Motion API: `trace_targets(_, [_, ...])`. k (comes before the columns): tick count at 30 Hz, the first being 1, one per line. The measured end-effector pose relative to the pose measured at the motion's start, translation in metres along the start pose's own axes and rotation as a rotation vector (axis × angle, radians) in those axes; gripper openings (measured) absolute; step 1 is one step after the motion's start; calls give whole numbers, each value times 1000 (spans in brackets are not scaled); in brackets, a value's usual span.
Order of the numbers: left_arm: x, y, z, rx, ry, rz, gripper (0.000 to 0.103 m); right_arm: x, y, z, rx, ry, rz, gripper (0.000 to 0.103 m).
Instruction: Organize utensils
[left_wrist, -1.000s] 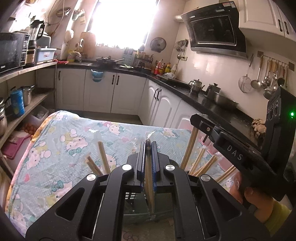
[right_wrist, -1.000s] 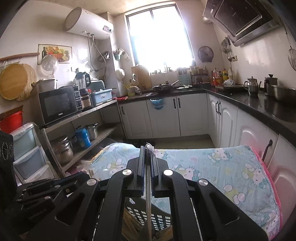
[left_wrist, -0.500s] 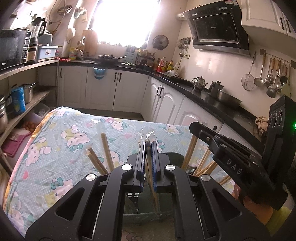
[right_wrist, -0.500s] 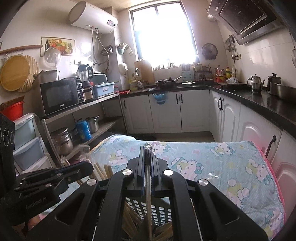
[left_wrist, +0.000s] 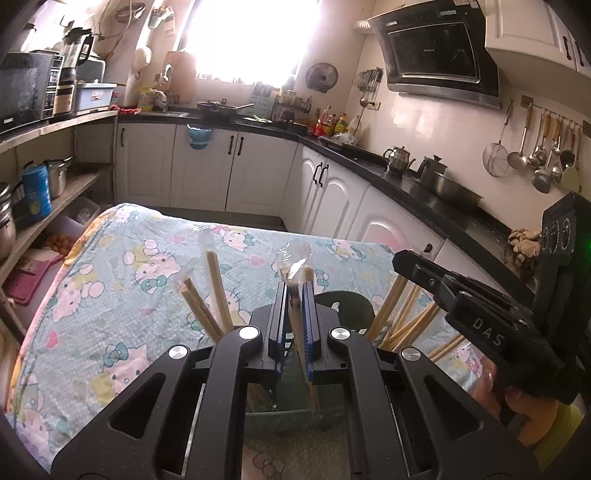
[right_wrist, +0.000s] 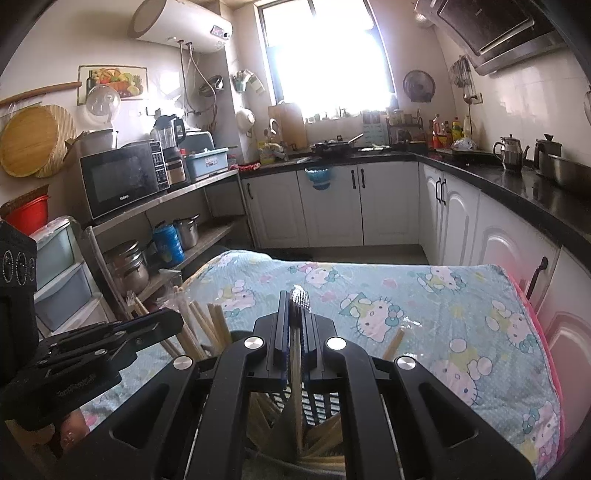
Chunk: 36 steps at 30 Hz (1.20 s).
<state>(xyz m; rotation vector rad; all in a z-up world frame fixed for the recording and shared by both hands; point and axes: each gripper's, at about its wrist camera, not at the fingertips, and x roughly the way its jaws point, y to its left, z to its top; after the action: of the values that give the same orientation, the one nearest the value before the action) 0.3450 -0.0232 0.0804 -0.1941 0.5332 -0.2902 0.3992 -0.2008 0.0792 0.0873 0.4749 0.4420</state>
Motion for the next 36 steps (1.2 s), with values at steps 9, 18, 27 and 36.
trace_targets(9, [-7, 2, -4, -5, 39, 21, 23, -9, 4, -1, 0, 46, 6, 23])
trace_targets(18, [-29, 1, -6, -10, 28, 39, 53, -34, 12, -1, -18, 31, 2, 41])
trace_targets(27, [-60, -2, -14, -13, 1, 60, 84, -69, 23, -6, -42, 14, -14, 57])
trace_targets(36, [-88, -4, -31, -19, -18, 74, 92, -109, 36, -24, -71, -16, -26, 85])
